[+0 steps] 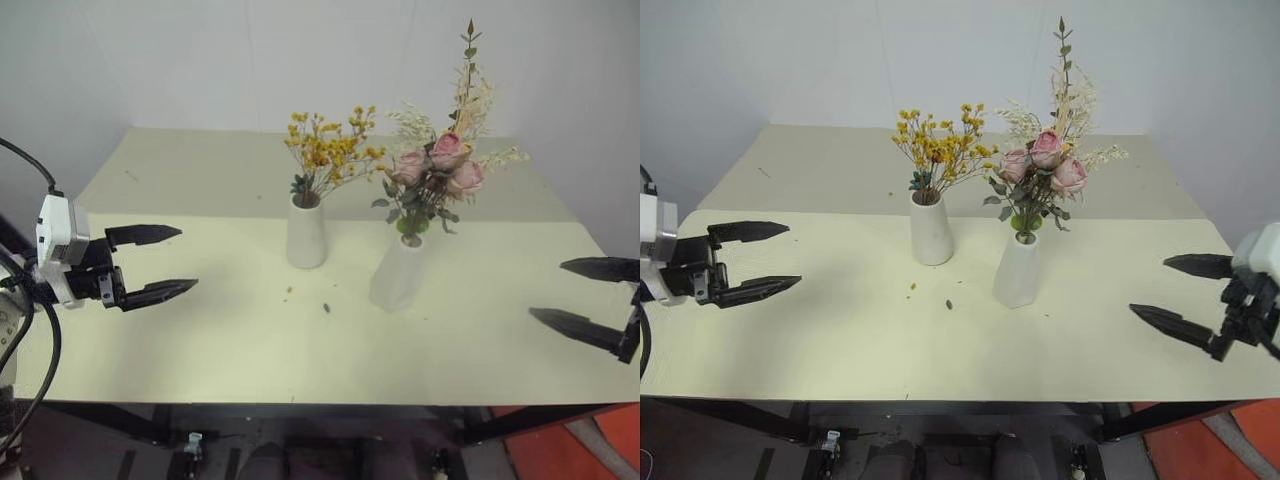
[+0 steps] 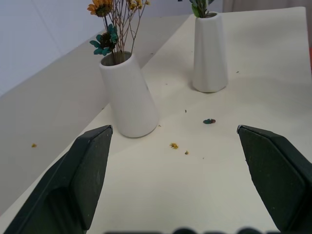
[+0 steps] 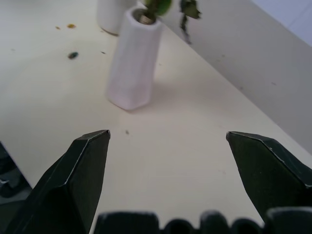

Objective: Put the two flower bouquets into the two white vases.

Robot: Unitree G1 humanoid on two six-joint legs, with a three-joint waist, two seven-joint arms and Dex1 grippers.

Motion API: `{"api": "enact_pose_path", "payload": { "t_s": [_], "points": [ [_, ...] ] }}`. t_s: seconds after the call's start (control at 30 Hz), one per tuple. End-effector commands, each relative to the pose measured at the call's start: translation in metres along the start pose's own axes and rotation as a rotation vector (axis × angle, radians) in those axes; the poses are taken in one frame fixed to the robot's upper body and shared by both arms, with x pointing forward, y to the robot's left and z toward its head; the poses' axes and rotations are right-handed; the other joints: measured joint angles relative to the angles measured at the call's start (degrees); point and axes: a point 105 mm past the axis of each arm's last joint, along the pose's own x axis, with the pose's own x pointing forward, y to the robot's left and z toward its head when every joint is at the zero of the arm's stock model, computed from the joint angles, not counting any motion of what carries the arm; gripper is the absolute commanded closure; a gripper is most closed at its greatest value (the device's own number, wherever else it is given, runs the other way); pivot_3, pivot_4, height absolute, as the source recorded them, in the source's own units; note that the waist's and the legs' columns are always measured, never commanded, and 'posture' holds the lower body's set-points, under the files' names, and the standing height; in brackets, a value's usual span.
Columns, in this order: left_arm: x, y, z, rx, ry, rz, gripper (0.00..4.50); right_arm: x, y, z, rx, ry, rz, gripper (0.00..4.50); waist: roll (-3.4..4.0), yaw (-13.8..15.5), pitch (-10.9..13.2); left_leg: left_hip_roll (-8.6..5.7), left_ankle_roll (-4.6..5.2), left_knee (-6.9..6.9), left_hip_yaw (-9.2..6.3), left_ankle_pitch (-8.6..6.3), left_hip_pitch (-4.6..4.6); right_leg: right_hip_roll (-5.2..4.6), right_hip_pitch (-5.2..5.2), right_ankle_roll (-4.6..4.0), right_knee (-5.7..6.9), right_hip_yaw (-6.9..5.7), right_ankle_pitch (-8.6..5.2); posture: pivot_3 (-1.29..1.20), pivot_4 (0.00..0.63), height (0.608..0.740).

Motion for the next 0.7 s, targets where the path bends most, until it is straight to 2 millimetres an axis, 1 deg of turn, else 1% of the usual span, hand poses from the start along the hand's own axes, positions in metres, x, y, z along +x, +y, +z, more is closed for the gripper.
{"api": "enact_pose_path", "payload": {
  "t_s": [0.03,0.2,0.43,0.7],
  "points": [
    [-0.005,-0.005,0.016,0.049,-0.018,0.032,0.03,-0.002,-0.007,0.007,-0.060,0.005,0.014,0.00,0.00,-0.12,0.00,0.00,0.00,-0.03,0.00,0.00,0.00,0.01,-0.01,0.00,0.00,0.00,-0.01,0.00,0.150,0.740],
    [-0.010,-0.009,0.017,0.042,-0.011,0.070,0.03,0.003,-0.014,0.001,-0.073,0.035,0.024,0.00,0.00,-0.04,0.00,-0.01,0.00,-0.05,0.03,0.00,-0.01,0.00,-0.03,-0.01,0.01,0.01,-0.03,0.00,0.150,0.740],
    [-0.018,-0.013,0.022,0.047,0.004,0.104,0.03,0.008,-0.013,-0.007,-0.071,0.063,0.059,0.00,0.01,0.02,0.01,-0.01,0.00,-0.05,0.03,-0.01,-0.02,0.00,-0.05,-0.02,0.00,0.01,-0.04,0.00,0.150,0.740],
    [-0.024,-0.022,0.025,0.048,0.009,0.129,0.03,0.015,-0.021,-0.009,-0.087,0.087,0.090,0.00,0.04,-0.05,0.03,0.02,-0.01,-0.05,0.05,-0.01,0.02,0.00,-0.08,-0.06,0.02,0.00,-0.07,0.00,0.150,0.740]
  ]
}}
